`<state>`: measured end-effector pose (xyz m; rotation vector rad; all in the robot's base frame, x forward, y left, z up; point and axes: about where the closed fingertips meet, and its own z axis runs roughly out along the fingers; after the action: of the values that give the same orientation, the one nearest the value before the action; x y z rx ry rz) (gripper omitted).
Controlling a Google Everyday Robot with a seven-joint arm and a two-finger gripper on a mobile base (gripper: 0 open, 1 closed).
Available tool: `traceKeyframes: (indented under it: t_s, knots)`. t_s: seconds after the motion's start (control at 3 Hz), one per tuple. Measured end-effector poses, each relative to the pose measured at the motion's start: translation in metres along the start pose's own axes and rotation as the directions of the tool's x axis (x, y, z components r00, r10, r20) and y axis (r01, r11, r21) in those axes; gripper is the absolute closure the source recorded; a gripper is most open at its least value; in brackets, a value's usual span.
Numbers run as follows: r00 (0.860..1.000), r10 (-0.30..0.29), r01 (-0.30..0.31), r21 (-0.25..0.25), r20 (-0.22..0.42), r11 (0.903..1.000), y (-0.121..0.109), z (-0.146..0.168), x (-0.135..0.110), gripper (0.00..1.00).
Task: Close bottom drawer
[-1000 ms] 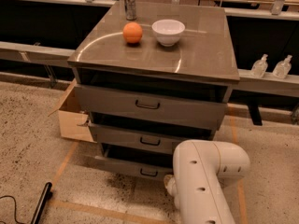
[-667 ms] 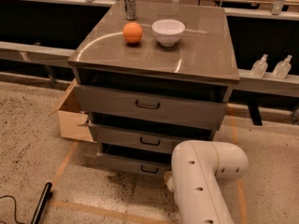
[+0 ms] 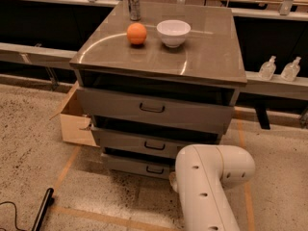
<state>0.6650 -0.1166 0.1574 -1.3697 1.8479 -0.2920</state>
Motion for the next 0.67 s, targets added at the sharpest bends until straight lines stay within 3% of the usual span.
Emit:
traceKeyframes:
  t_s: [0.33,0.67]
  knots:
    - [1.000,0.009,-0.009,-0.035,0.010,0.9993,0.007,-0.007,0.001,1.00]
    - [0.997,0.074,-0.069,-0.123,0.034,0.9900,0.024,-0.034,-0.002,1.00]
